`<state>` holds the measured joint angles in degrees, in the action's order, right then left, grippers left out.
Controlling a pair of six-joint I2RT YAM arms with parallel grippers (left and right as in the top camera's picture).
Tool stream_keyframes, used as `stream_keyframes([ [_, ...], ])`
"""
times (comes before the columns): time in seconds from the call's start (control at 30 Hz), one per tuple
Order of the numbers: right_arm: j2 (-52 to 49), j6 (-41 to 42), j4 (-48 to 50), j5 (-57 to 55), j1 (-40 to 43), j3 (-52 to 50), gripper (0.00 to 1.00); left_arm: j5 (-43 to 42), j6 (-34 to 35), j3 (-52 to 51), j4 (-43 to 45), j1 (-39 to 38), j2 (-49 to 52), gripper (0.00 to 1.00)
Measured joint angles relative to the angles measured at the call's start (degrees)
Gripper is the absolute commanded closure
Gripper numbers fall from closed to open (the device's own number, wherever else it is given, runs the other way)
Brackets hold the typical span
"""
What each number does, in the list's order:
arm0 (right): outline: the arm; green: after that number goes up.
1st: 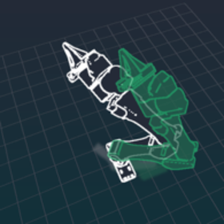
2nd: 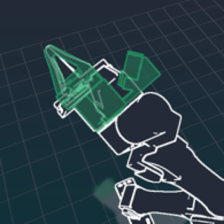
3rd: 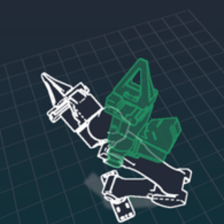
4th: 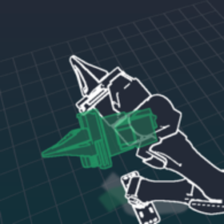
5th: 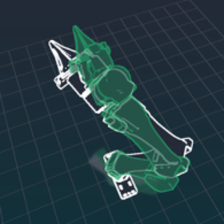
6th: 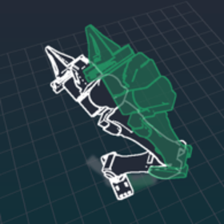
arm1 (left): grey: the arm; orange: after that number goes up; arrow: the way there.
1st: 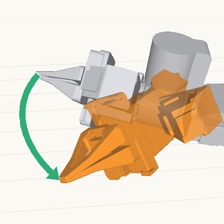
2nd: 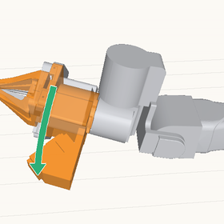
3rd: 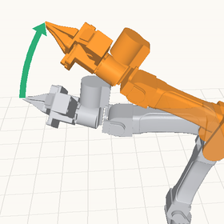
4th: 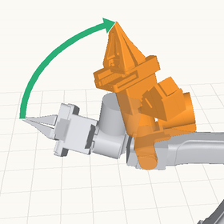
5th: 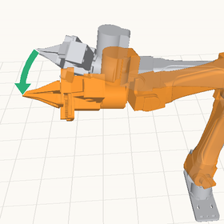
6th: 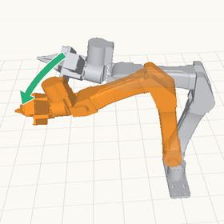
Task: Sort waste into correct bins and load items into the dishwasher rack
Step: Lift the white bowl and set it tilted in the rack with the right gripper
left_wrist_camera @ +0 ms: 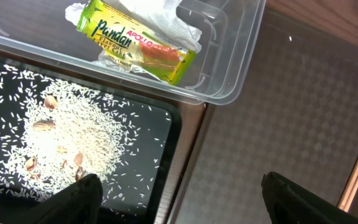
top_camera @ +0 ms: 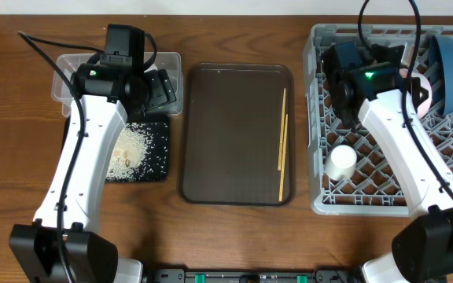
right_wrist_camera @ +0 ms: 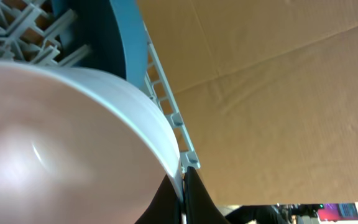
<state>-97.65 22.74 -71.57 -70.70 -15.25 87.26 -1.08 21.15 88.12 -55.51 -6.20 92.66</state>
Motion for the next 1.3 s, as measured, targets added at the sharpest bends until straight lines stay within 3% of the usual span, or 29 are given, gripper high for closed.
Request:
stream_keyframes([
  [0.23,-0.5,-14.3,15.2,-0.3,0.0,-6.6,0.99,0.0,0.0,0.0,0.0,0.0,0.0,0.15],
  [0.43,-2.4,-24.7,19.3,-0.2,-0.8,-11.0,0.99,0.0,0.0,0.0,0.0,0.0,0.0,0.15],
  [0.87,-3.2,-31.5,26.5,-0.3,-1.1,-12.0,0.99,0.0,0.0,0.0,0.0,0.0,0.0,0.15],
  [1.3,-4.3,-38.7,27.3,-0.3,-1.1,-12.0,0.99,0.0,0.0,0.0,0.0,0.0,0.0,0.15],
])
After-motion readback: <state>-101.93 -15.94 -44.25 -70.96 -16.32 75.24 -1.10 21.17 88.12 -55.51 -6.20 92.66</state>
